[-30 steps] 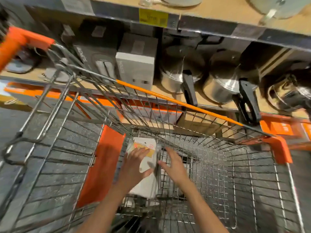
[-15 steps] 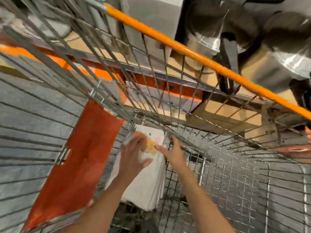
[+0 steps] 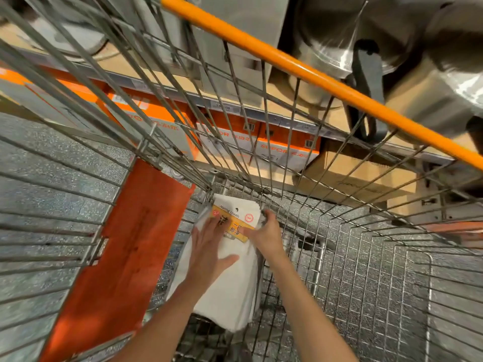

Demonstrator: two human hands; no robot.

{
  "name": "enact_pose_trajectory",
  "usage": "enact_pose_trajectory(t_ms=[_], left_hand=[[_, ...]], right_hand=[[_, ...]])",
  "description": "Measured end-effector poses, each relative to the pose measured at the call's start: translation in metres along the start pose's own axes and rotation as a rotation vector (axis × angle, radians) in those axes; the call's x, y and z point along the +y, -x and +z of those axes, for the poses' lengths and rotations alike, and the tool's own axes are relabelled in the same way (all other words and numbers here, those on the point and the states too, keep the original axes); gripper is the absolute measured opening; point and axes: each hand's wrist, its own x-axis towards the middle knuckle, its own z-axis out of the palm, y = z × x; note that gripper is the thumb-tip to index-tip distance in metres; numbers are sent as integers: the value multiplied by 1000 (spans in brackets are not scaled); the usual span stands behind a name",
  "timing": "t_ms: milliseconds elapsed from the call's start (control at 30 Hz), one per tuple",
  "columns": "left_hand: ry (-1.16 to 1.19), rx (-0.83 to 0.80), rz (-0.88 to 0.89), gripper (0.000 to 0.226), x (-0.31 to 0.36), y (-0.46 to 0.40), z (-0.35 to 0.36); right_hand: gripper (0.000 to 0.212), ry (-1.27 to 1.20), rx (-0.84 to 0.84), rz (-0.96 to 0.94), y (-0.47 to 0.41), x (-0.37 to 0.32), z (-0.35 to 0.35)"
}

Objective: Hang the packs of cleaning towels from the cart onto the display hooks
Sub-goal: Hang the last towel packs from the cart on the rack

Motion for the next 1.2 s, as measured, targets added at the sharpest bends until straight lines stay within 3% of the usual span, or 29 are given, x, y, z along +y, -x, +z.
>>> enact_pose_trajectory(t_ms=[167,300,400,533,900,1200], left_hand=[[12,-11,-6,91,-2,1,0],[-2,-26,-6,92,-3,1,1],[-14,-35,-16,92,-5,1,2],[-35,-47,-16,92,-5,1,2],[-38,-63,-34,94,-4,1,3],[-38,-85,-25,93,-4,2,2]], right_hand=[[94,-22,-134,44,-6,-5,-6],[77,188,-76,-57,-6,-5,-6],[67,115,-73,-24,-6,-4,-5],[82,56,-103,25,-8,-5,-7],[70,128,-59,-9,-2,-4,-1],[86,220,-128,-38,-2,-9,-11]])
